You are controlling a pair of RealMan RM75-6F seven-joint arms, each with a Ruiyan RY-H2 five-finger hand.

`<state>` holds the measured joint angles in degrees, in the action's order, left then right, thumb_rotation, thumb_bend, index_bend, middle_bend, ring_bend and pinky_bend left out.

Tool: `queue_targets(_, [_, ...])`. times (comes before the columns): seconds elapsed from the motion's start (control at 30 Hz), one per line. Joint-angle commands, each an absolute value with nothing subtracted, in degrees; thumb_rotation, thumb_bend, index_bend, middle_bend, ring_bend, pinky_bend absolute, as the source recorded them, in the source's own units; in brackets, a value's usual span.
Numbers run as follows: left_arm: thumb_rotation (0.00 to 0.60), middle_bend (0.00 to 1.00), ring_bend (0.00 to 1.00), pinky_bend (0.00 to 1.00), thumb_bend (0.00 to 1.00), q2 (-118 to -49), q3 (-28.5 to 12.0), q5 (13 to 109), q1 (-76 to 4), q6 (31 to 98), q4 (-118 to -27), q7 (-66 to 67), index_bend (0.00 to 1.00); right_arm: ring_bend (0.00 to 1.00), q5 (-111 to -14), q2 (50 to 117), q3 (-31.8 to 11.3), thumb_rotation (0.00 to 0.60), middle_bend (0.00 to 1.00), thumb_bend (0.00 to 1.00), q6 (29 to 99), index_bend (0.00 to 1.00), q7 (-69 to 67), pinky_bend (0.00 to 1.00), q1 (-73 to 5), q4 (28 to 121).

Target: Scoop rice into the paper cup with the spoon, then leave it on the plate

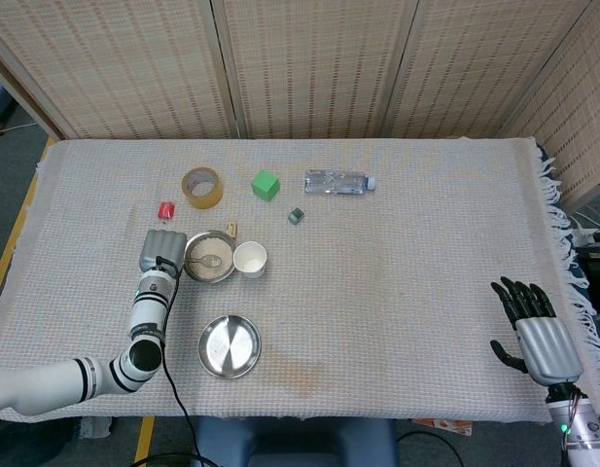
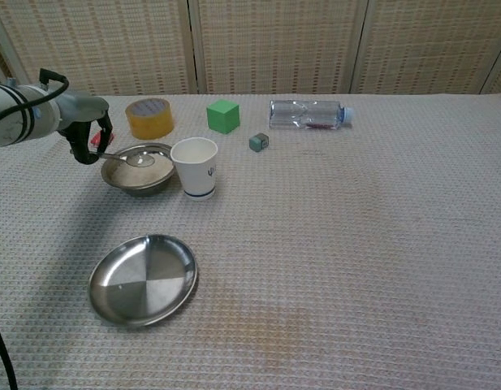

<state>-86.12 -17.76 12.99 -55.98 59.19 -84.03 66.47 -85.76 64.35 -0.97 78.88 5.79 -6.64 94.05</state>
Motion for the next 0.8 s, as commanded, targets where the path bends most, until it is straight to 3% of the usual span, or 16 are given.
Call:
queue_targets(0.03, [0.6,1.0,1.0,1.0,0.44,-85.1,-17.6,12.8,-56.6,59.6,-85.2,65.4,0.65,0.0,-85.8,64.3,-0.9,0.6,0.0,0.2,78.8,0.0,5.8,0.0,-6.7,94.1])
queue_targets(0.4, [0.6,1.0,1.0,1.0,0.44,-80.9,-17.8,11.7,-58.6,60.1,-89.3,62.2,0.65,0.0,-85.6,64.5,-1.0,0.6,0.0,0.2,78.6,0.0,6.1,0.0,-6.7,94.0])
queue_targets(0.8, [0.6,1.0,1.0,1.0,0.44,-82.5,-15.1,10.3,-62.0,62.7,-89.3,63.1,0.64,0.0,-85.5,64.5,-0.8,0.6,0.0,0.2,78.1,0.0,6.0,0.0,-6.9,94.0])
